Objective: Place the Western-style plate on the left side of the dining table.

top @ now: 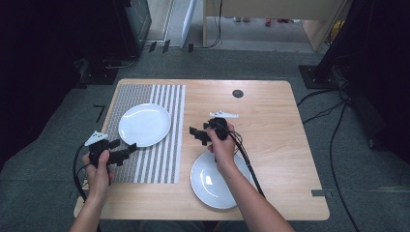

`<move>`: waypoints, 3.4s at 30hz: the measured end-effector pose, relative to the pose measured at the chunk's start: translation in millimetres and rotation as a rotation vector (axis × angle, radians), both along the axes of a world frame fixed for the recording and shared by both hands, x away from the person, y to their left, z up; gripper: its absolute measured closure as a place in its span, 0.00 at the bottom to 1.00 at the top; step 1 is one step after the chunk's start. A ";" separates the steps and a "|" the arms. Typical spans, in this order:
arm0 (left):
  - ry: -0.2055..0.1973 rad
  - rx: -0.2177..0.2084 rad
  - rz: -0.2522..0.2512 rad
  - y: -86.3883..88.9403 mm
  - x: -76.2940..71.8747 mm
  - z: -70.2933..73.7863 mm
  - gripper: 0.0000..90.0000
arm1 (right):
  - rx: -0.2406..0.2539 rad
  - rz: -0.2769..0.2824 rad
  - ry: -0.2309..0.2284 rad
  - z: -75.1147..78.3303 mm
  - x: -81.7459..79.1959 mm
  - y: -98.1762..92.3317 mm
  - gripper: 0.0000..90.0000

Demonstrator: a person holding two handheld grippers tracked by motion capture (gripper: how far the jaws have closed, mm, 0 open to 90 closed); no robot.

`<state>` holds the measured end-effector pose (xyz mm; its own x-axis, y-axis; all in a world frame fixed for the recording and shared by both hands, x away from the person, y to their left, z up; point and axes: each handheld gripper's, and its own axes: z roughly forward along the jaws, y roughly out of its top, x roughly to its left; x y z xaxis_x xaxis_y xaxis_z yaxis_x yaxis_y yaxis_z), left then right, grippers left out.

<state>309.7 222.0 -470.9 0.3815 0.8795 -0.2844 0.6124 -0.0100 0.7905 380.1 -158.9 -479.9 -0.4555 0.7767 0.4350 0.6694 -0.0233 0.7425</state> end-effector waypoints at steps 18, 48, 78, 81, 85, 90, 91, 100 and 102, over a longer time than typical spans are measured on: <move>-0.040 -0.017 0.038 15.9 -49.2 -3.8 0.19 | -0.061 -0.048 -0.089 18.1 -43.2 -62.7 0.30; 0.002 0.053 0.096 47.5 -93.8 -36.3 0.19 | -0.098 -0.116 -0.130 17.7 -94.4 -135.4 0.28; 0.016 0.144 0.102 45.8 -95.5 -48.5 0.15 | -0.147 -0.250 -0.091 -4.0 -140.8 -228.5 0.28; 0.013 0.155 0.100 44.9 -95.6 -48.8 0.15 | -0.152 -0.266 -0.084 -7.0 -145.9 -237.5 0.28; 0.010 0.158 0.098 44.7 -95.8 -49.0 0.15 | -0.159 -0.285 -0.072 -11.0 -153.2 -249.2 0.28; 0.010 0.161 0.096 44.5 -95.9 -49.1 0.15 | -0.184 -0.309 -0.054 -19.5 -166.4 -265.4 0.28; 0.010 0.162 0.096 44.5 -95.9 -49.1 0.15 | -0.184 -0.309 -0.054 -19.5 -166.4 -265.4 0.28; 0.009 0.176 0.096 43.2 -96.0 -49.1 0.15 | -0.231 -0.327 -0.031 -30.1 -185.9 -285.0 0.27; 0.008 0.176 0.096 43.2 -96.0 -49.2 0.15 | -0.265 -0.340 -0.025 -33.9 -191.1 -289.9 0.26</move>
